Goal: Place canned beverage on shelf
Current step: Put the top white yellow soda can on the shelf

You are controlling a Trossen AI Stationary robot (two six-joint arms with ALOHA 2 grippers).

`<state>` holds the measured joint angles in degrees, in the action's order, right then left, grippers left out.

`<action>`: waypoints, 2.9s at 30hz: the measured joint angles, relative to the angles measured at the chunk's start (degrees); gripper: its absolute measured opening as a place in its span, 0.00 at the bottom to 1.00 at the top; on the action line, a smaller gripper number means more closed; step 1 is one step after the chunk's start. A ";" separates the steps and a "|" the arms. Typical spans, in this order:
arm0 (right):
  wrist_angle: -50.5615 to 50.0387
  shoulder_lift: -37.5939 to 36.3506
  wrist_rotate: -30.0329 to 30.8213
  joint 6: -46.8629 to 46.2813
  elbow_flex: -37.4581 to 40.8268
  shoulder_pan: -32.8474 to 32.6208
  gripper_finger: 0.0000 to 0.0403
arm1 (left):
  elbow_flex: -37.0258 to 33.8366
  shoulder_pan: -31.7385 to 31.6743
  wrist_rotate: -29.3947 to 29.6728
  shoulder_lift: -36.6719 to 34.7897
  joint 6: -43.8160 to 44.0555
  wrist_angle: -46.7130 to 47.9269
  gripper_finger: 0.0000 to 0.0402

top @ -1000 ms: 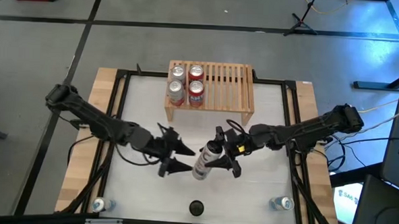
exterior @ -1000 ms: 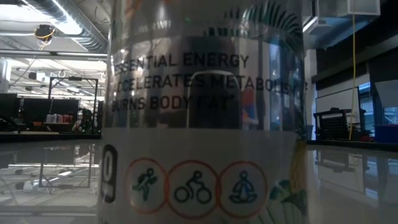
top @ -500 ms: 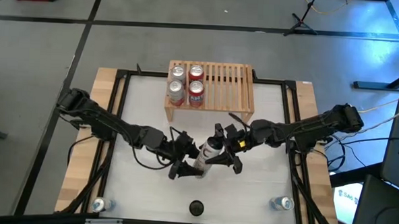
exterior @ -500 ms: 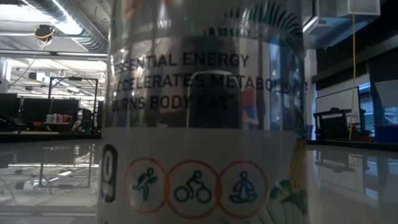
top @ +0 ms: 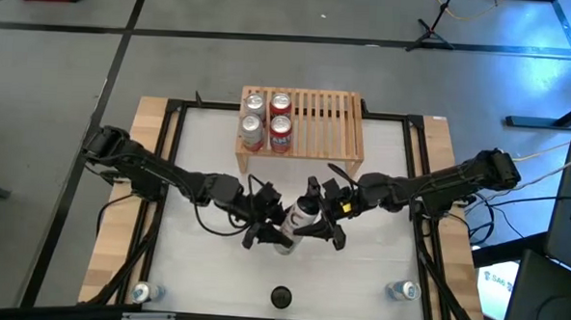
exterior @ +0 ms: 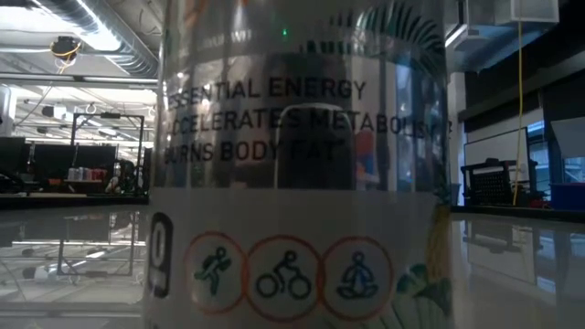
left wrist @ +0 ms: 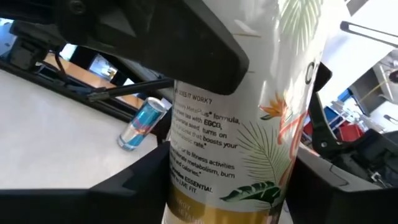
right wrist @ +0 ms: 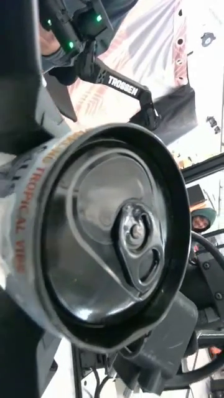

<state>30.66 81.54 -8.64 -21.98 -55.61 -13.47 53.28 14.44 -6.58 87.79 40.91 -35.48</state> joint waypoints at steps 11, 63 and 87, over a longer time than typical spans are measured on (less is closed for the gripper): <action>-13.97 -5.40 11.03 -3.67 0.00 0.43 0.91 | -0.02 0.73 14.89 -0.42 -0.74 7.56 0.56; -25.00 -11.97 5.89 21.13 -3.89 26.37 0.56 | 0.13 1.93 20.57 -30.41 -8.41 43.53 0.75; -28.86 5.09 -25.98 32.57 -17.55 46.12 0.56 | 0.07 -2.71 28.31 -35.71 -10.61 45.34 0.75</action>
<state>1.79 86.62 -34.61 10.59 -73.17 32.64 53.34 11.73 21.73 52.07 30.30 9.87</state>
